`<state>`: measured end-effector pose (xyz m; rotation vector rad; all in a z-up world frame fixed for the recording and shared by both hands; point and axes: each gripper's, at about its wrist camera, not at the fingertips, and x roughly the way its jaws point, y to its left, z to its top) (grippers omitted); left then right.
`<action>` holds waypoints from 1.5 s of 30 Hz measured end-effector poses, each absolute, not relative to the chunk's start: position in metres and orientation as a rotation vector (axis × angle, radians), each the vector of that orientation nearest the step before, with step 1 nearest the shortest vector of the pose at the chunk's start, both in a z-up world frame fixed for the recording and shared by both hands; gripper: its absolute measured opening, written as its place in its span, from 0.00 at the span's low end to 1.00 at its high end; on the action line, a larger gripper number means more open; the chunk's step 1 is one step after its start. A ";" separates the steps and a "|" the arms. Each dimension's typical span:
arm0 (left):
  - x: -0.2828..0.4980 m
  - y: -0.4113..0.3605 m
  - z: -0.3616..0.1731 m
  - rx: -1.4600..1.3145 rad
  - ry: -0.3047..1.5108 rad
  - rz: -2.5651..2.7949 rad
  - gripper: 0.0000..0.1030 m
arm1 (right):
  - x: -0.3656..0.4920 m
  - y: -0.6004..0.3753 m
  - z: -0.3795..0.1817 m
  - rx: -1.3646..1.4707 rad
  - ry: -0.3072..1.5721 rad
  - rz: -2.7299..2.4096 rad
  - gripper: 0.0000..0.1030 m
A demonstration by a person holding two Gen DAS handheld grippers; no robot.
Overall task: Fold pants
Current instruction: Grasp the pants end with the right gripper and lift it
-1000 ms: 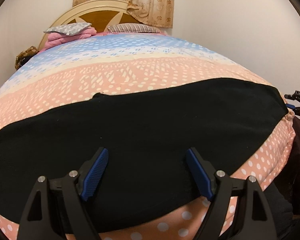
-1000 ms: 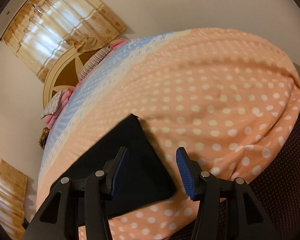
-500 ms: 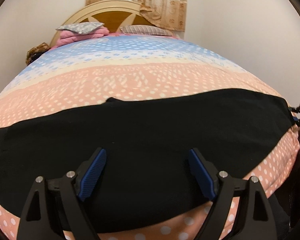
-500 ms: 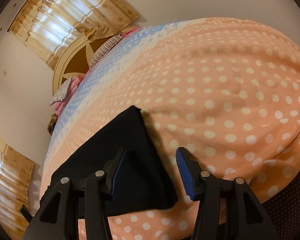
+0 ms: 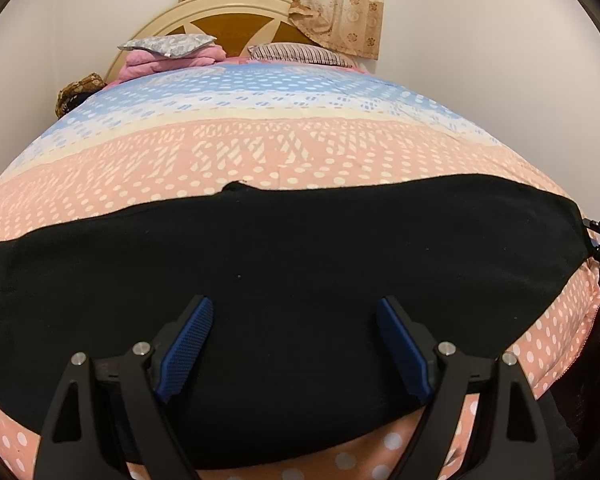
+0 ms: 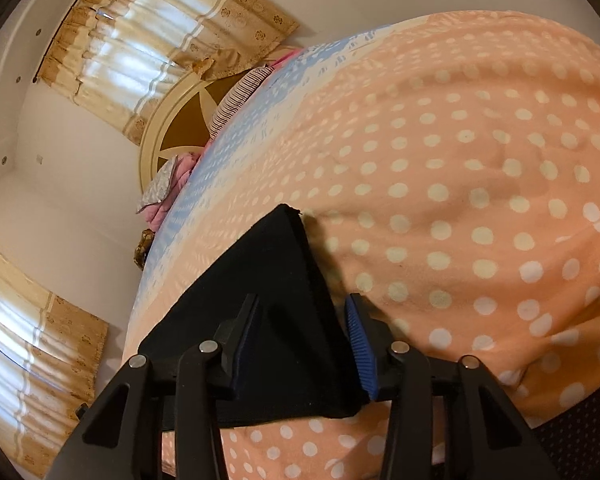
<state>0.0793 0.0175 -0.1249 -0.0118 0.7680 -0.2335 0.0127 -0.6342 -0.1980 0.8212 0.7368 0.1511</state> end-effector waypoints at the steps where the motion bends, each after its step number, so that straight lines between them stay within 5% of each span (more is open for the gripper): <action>1: 0.080 0.016 -0.125 -0.008 0.769 -0.231 0.85 | 0.014 -0.632 -0.197 0.805 0.744 0.149 0.41; 2: 0.080 0.016 -0.125 -0.005 0.770 -0.230 0.85 | 0.016 -0.630 -0.196 0.790 0.747 0.149 0.40; 3: 0.080 0.015 -0.125 -0.006 0.771 -0.231 0.86 | 0.017 -0.630 -0.196 0.786 0.749 0.149 0.32; 4: 0.080 0.015 -0.125 -0.007 0.772 -0.231 0.86 | 0.017 -0.631 -0.196 0.798 0.749 0.153 0.13; 5: 0.081 0.015 -0.124 -0.008 0.773 -0.231 0.86 | 0.018 -0.634 -0.199 0.835 0.751 0.174 0.10; 25: 0.079 0.025 -0.119 -0.044 0.769 -0.237 0.86 | -0.001 -0.590 -0.130 0.679 0.677 0.124 0.09; 35: 0.079 0.034 -0.117 -0.076 0.753 -0.233 0.86 | -0.013 -0.507 -0.061 0.534 0.612 0.207 0.09; 45: 0.080 0.044 -0.117 -0.084 0.736 -0.203 0.86 | 0.007 -0.408 -0.055 0.440 0.673 0.356 0.09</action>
